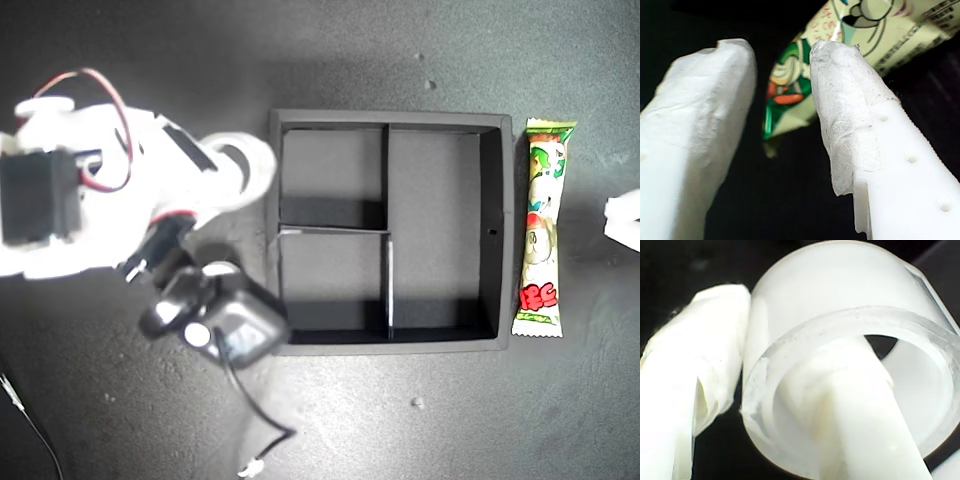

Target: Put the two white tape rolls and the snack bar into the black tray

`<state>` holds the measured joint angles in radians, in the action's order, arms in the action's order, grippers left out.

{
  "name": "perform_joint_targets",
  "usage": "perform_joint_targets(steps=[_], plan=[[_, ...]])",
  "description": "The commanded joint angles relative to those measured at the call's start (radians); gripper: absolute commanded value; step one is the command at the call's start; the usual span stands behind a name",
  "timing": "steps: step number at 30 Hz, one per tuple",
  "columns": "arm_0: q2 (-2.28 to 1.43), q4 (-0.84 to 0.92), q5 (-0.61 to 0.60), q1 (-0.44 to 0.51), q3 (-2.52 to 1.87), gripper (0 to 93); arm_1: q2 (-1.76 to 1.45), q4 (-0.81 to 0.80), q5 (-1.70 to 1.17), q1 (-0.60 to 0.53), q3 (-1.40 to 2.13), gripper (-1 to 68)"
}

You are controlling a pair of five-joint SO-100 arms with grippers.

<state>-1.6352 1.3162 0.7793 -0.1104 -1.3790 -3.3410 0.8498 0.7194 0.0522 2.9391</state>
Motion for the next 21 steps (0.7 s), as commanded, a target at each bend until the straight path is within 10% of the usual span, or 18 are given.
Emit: perform_joint_targets(steps=[1, 21], plan=[[0.037, 0.015, -0.009, 0.017, 0.147, 0.1, 0.011, -0.008, -0.184, -0.017, -0.074, 15.9], [0.485, 0.133, -0.017, 0.074, 0.634, 0.1, 0.854, -0.017, -0.235, -0.11, -0.499, 23.0]])
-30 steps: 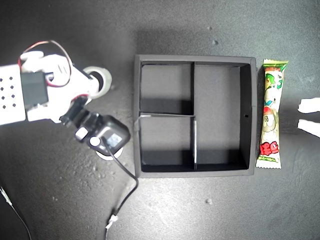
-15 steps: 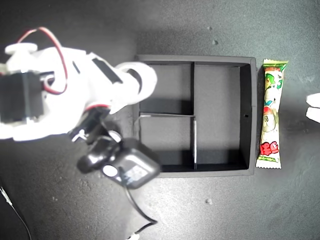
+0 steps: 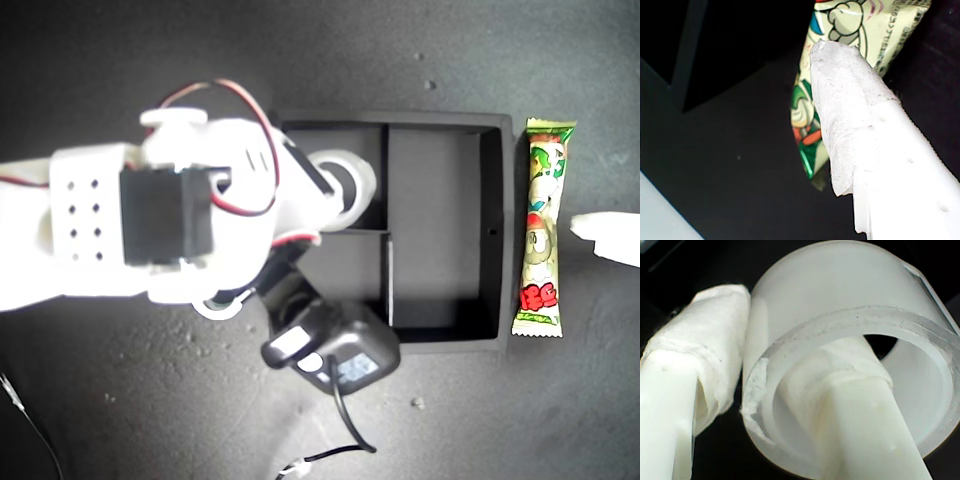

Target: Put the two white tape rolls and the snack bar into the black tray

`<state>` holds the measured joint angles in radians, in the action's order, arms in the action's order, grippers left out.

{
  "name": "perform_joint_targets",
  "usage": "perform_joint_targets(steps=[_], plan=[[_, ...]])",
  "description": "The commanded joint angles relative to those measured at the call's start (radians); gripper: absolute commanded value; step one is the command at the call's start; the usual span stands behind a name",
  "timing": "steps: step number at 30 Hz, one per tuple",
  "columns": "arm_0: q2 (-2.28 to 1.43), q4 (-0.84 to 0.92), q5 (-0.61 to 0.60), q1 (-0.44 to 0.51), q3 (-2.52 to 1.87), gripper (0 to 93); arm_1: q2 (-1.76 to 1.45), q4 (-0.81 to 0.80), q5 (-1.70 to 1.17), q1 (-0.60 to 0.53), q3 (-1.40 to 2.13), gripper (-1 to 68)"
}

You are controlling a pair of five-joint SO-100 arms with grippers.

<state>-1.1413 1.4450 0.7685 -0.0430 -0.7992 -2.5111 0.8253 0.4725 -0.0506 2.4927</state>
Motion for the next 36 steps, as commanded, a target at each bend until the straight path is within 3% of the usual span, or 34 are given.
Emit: perform_joint_targets(steps=[1, 4, 7, 11, 18, 22, 25, 28, 30, 32, 36], plan=[[-0.009, 0.005, -0.005, 0.008, 0.054, 0.1, 0.041, 0.009, 0.015, -0.008, -0.06, 23.1], [-0.006, 0.005, -0.005, 0.015, 0.063, 0.6, 0.173, 0.012, 0.014, -0.014, -0.127, 23.8], [0.009, 0.041, 0.002, 0.02, 0.095, 11.0, 0.347, 0.058, 0.003, -0.014, -0.235, 25.0], [0.029, 0.101, 0.014, 0.032, 0.146, 17.3, 0.472, 0.127, -0.014, 0.006, -0.327, 25.2], [0.08, 0.218, 0.015, 0.04, 0.307, 16.8, 0.514, 0.169, -0.035, 0.038, -0.348, 24.2], [0.201, 0.391, 0.04, 0.04, 0.632, 14.9, 0.742, 0.167, -0.055, 0.04, -0.482, 24.3], [0.092, 0.39, 0.083, 0.048, 0.541, 14.7, 0.905, 0.167, -0.063, 0.04, -0.575, 23.8], [-0.051, 0.39, 0.138, 0.066, 0.391, 14.1, 1.019, 0.163, -0.06, 0.04, -0.618, 20.8], [-0.143, 0.39, 0.181, 0.089, 0.293, 13.6, 1.039, 0.141, -0.049, 0.043, -0.607, 12.5], [-0.221, 0.387, 0.221, 0.126, 0.213, 13.3, 1.035, 0.152, -0.025, 0.051, -0.604, 0.1], [-0.316, 0.385, 0.279, 0.21, 0.092, 13.2, 1.02, 0.275, 0.028, 0.074, -0.675, -0.2]])
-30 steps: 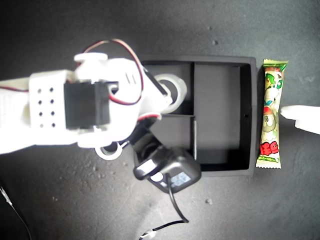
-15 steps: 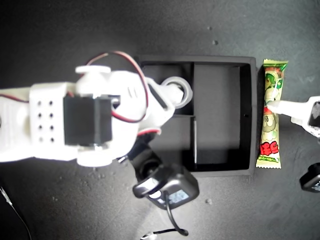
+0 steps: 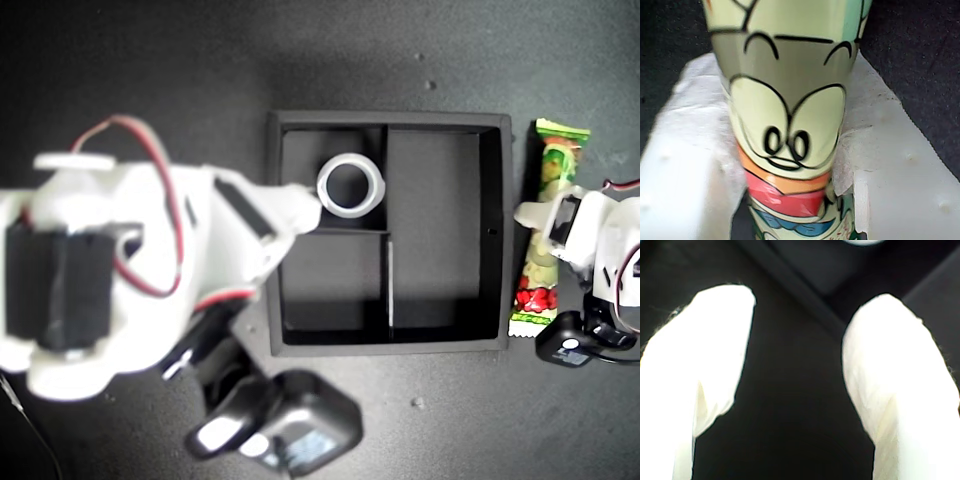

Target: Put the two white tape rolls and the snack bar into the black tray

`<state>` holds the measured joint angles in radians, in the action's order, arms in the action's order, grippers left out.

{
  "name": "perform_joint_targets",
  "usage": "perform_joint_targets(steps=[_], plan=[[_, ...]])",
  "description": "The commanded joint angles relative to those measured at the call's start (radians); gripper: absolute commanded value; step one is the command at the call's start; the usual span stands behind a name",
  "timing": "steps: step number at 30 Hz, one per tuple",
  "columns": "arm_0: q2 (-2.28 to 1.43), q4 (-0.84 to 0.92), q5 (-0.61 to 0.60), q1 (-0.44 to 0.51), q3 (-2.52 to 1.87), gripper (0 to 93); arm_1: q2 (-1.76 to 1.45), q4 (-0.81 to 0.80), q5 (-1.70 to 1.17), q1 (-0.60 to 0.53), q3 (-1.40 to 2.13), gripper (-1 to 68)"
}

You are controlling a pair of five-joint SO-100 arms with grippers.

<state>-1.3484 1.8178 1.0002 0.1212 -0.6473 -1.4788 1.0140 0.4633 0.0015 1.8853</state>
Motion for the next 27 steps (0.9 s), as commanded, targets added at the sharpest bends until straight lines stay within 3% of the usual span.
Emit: perform_joint_targets(steps=[1, 4, 9, 14, 17, 21, 27], plan=[[-0.13, 0.009, 0.061, 0.063, -0.101, 13.1, -0.012, 0.137, 0.058, 0.026, -0.104, -0.2], [-0.209, -0.02, 0.103, 0.103, -0.262, 12.9, -0.02, 0.337, 0.184, 0.034, -0.249, -0.2], [-0.423, -0.235, 0.164, 0.144, -0.681, 12.9, -0.051, 0.647, 0.509, 0.031, -0.499, -0.4], [-0.546, -0.46, 0.193, 0.173, -0.968, 13.4, -0.051, 0.718, 0.588, 0.031, -0.703, -0.4], [-0.555, -0.566, 0.199, 0.19, -1.049, 13.5, -0.035, 0.675, 0.566, 0.052, -0.831, -0.5], [-0.502, -0.667, 0.196, 0.216, -1.077, 13.8, -0.034, 0.472, 0.173, 0.038, -0.799, -0.5], [-0.433, -0.721, 0.221, 0.239, -1.081, 13.9, -0.017, 0.172, -0.186, 0.025, -0.664, -0.3]])
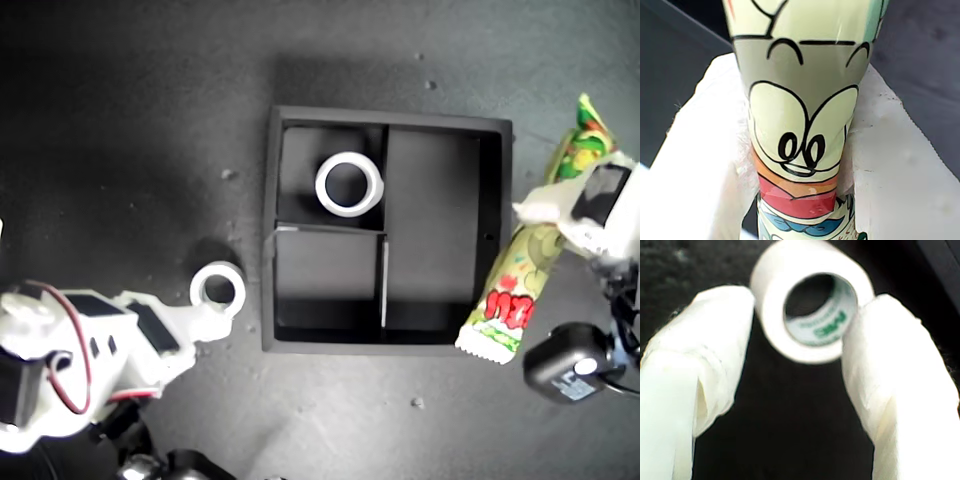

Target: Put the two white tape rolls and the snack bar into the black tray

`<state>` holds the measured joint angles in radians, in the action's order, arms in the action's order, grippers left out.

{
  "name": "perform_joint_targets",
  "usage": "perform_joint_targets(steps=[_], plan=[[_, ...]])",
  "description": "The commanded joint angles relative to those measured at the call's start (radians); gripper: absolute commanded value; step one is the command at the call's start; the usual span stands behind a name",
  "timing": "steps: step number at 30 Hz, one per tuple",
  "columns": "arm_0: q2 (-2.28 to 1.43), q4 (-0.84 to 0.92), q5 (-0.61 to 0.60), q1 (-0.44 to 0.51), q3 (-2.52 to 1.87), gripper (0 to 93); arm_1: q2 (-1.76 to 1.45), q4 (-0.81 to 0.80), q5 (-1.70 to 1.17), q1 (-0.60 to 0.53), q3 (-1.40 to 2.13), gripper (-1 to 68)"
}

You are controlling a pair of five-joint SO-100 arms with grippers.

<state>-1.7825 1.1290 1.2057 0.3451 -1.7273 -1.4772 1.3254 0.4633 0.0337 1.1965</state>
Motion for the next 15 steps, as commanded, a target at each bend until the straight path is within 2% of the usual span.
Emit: perform_joint_targets(steps=[1, 6, 13, 15], plan=[[0.005, -0.043, 0.023, 0.018, -0.011, 13.9, -0.017, -0.186, -0.235, -0.009, 0.049, -0.3], [-0.009, -0.129, 0.061, 0.035, -0.107, 13.9, -0.015, -0.405, -0.396, -0.017, 0.175, -0.3], [-0.043, -0.302, 0.091, 0.04, -0.262, 14.1, -0.015, -0.466, -0.402, -0.002, 0.261, 0.0], [-0.041, -0.322, 0.089, 0.035, -0.276, 14.2, -0.015, -0.469, -0.402, -0.003, 0.273, 5.2]])
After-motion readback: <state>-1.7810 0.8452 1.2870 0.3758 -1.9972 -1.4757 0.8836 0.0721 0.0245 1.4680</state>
